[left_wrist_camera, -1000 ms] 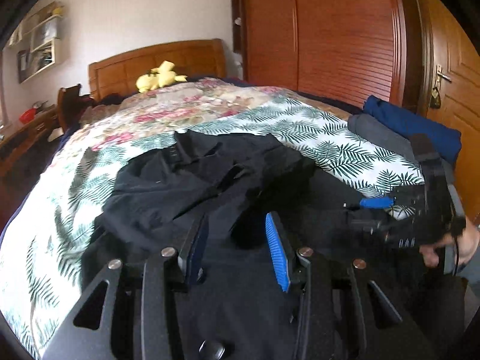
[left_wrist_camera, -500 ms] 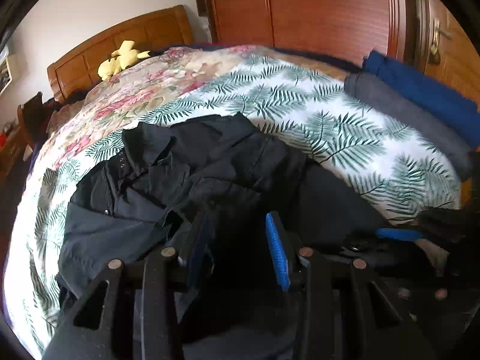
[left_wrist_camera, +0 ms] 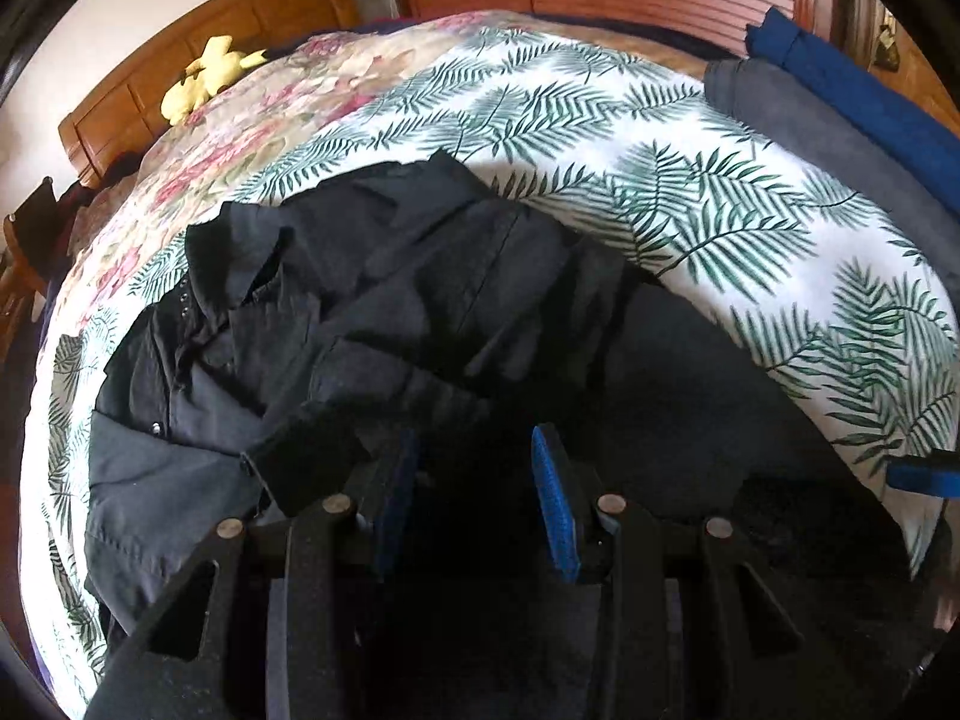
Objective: Fold large clothes
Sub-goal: 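Close the left tool on the side edge of the black coat, then fold the gripped coat side over the coat front with the left tool, then move the right tool to the other coat side and close on its edge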
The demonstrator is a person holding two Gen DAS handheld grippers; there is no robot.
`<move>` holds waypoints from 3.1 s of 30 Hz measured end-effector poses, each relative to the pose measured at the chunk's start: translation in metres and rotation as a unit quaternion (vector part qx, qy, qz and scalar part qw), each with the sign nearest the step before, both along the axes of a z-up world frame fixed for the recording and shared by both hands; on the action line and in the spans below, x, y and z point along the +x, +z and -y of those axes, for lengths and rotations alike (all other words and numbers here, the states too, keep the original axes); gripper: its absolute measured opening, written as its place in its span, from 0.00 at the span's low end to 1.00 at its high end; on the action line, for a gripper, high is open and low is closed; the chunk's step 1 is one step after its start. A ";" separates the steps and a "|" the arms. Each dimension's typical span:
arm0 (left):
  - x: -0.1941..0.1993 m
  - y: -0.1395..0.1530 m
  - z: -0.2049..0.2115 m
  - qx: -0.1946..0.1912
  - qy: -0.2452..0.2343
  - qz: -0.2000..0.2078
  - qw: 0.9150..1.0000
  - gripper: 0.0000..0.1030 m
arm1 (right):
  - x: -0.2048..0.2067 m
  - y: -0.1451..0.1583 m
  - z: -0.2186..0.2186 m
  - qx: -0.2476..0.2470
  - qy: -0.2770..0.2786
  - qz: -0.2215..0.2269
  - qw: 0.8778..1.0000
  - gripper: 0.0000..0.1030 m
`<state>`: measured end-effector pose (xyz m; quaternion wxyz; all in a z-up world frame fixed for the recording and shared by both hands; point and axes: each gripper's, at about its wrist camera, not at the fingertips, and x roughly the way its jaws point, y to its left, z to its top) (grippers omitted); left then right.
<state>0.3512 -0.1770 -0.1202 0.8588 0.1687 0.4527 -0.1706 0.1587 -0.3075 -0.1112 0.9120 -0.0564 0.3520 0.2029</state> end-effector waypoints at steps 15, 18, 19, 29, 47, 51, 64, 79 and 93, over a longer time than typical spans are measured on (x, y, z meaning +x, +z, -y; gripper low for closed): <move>-0.075 0.081 -0.088 -0.038 0.055 0.159 0.985 0.01 | -0.011 0.004 -0.004 -0.005 -0.002 -0.001 1.000 0.58; -0.102 0.094 -0.118 -0.061 0.070 0.177 0.980 0.01 | -0.013 0.006 -0.008 0.002 -0.001 0.000 1.000 0.58; -0.109 0.095 -0.125 -0.060 0.073 0.182 0.979 0.01 | -0.014 0.006 -0.010 0.004 -0.001 0.000 1.000 0.58; -0.181 0.085 -0.182 -0.091 0.103 0.184 0.973 0.01 | -0.016 -0.005 -0.050 0.017 0.008 -0.017 1.000 0.58; -0.259 0.045 -0.246 -0.125 0.141 0.145 0.971 0.05 | -0.022 -0.004 -0.094 0.006 0.026 -0.027 0.999 0.58; -0.268 0.044 -0.253 -0.141 0.143 0.138 0.970 0.07 | -0.026 -0.007 -0.093 0.002 0.023 -0.031 0.999 0.58; -0.237 0.039 -0.251 -0.134 0.133 0.134 0.973 0.18 | -0.034 -0.018 -0.086 -0.004 0.020 -0.043 0.999 0.58; -0.224 -0.025 -0.253 -0.140 0.152 0.035 0.978 0.19 | -0.036 -0.026 -0.069 -0.001 0.011 -0.046 0.999 0.58; -0.251 -0.005 -0.265 -0.105 0.167 0.069 0.978 0.23 | -0.052 -0.022 -0.036 -0.033 -0.008 -0.027 0.999 0.58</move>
